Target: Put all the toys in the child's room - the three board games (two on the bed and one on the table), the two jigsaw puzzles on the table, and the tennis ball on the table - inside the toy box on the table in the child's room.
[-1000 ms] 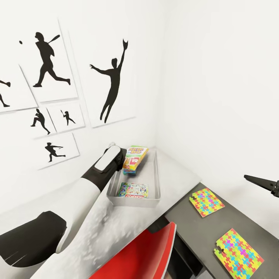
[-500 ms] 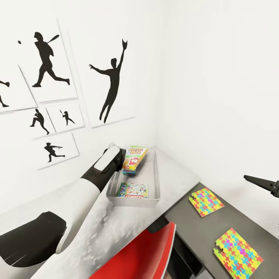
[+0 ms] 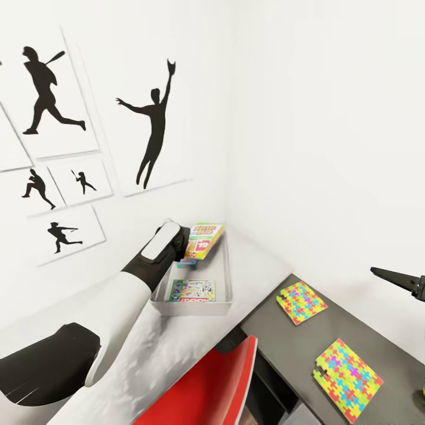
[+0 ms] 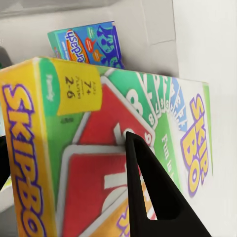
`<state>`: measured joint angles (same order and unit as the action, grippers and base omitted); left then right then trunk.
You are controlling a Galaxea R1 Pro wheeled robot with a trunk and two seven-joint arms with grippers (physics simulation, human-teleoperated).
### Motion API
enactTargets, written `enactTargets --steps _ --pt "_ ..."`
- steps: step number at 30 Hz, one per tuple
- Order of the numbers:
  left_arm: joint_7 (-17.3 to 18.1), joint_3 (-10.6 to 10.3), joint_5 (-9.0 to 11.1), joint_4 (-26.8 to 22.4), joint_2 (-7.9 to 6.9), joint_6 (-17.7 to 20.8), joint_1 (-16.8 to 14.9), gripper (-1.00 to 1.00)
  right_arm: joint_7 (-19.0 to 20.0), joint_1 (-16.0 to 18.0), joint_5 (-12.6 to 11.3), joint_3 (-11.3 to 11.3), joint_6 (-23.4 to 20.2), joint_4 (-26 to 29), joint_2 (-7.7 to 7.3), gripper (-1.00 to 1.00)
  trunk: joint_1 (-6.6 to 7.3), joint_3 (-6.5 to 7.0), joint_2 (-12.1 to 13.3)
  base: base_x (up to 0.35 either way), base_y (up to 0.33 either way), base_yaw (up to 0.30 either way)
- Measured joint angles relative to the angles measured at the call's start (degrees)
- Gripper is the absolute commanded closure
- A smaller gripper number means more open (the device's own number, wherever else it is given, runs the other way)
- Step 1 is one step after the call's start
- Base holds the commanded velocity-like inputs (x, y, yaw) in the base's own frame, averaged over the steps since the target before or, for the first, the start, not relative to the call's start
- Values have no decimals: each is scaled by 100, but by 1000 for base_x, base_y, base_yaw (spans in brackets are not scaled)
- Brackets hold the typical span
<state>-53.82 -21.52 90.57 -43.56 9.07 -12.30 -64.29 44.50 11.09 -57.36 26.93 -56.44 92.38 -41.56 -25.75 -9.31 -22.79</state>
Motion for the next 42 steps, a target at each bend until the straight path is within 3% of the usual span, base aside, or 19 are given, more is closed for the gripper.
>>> enactTargets --steps 26,42 --pt "-76 34 0 93 -88 -2 59 100 17 1 1 -10 8 0 4 -100 0 -5 0 0 0 -10" --pt "-81 43 4 152 -94 -5 64 100 17 1 1 -16 1 0 1 -100 0 -117 0 0 0 0"
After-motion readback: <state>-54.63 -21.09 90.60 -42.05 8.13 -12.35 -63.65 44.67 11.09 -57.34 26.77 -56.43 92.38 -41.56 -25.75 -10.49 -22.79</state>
